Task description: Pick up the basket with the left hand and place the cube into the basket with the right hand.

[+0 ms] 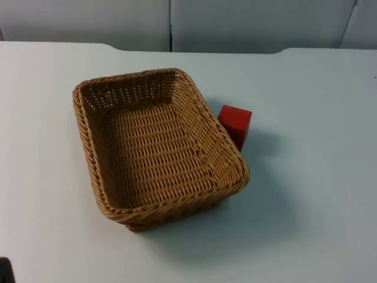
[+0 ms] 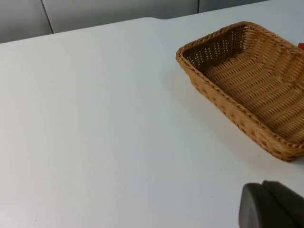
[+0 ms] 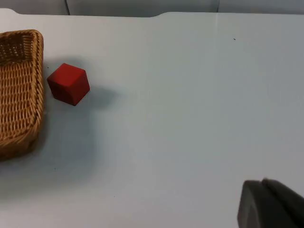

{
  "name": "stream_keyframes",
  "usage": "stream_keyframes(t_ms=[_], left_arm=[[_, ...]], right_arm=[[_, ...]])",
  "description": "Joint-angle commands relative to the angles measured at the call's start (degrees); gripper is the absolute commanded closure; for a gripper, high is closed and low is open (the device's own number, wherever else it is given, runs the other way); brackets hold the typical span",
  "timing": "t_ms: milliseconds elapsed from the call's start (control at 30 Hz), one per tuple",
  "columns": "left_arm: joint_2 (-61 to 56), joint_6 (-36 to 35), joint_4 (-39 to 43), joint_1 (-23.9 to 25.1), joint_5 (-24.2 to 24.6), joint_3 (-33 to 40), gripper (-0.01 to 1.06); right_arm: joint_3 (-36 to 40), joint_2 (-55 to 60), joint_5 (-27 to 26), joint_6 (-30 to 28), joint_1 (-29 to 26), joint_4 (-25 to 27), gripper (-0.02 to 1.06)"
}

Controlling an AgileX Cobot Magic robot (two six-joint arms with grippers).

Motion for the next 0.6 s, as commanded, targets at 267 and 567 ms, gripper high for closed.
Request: stream_keyframes(t_ms=[267,567], left_arm=[[8.8,-10.2,-22.6,0.2,-10.2,-1.5,1.05],[45.3,23.1,-58.4,0.2,-15.5,-1.5,1.05]], right_arm=[[0.3,-0.2,-0.8,-0.2,-0.4,0.0,1.05],[0.3,-0.2,-0.8,-0.2,-0.4,0.0,1.05]])
